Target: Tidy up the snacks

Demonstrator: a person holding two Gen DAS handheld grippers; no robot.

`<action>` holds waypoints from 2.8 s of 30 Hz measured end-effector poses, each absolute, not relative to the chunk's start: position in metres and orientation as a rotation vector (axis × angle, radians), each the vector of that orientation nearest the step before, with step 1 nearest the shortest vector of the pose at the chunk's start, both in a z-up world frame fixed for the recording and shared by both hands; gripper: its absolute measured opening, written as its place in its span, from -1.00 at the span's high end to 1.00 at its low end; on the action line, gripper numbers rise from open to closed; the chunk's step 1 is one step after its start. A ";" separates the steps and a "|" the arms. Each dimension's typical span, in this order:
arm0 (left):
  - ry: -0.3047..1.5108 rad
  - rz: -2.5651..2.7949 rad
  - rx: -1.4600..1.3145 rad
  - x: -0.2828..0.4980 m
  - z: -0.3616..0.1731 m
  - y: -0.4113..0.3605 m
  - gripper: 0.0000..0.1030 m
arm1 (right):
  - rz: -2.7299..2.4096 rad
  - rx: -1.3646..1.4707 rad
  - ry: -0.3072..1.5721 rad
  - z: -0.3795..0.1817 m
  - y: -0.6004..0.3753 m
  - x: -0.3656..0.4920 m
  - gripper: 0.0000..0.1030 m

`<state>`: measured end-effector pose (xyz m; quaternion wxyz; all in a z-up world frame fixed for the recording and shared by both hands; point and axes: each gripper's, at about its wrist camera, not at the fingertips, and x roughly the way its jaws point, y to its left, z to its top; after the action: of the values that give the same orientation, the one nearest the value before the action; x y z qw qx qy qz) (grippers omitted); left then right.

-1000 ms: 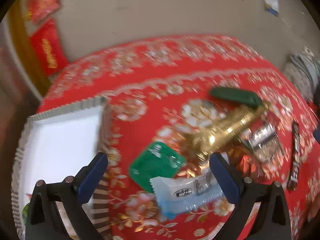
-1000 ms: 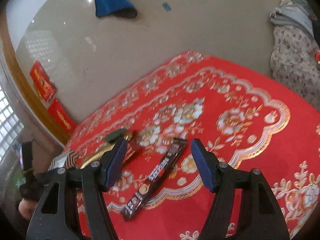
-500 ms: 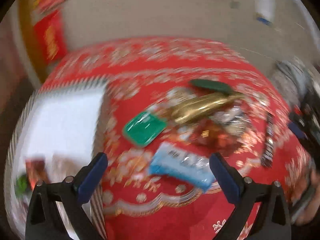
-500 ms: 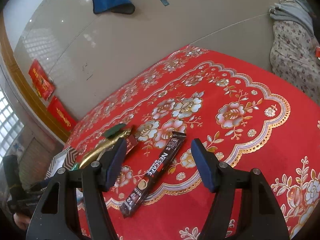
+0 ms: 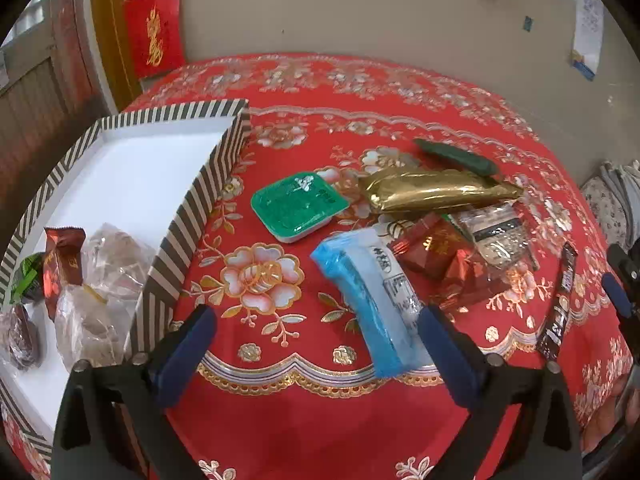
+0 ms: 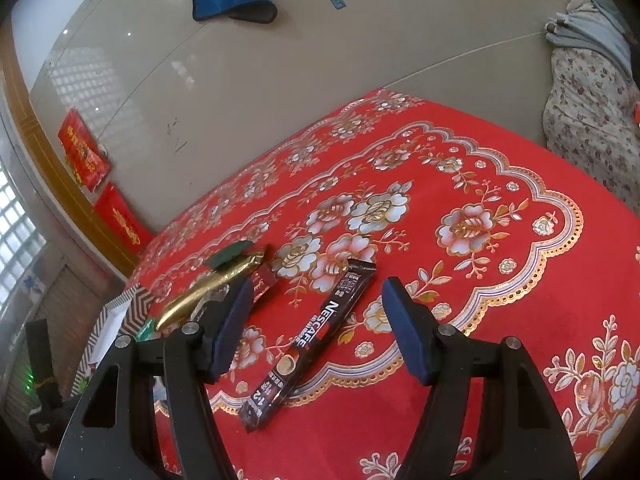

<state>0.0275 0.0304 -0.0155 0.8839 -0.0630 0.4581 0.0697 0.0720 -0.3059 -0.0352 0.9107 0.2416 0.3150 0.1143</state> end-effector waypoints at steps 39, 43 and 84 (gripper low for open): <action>0.793 0.010 -0.166 0.031 0.000 0.042 0.41 | 0.128 0.166 0.918 -0.045 -0.224 0.085 -0.33; 0.796 0.015 -0.191 0.030 -0.001 0.047 0.41 | 0.077 -0.045 0.925 -0.048 -0.197 0.094 -0.22; 0.853 -0.014 -0.212 0.034 -0.013 0.045 0.41 | 0.315 0.034 0.899 -0.048 -0.230 0.076 -0.16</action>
<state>0.0344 0.0455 -0.0135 0.9050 -0.1028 0.4127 -0.0070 0.0764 -0.2298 -0.0482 0.8885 0.0164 0.4327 0.1518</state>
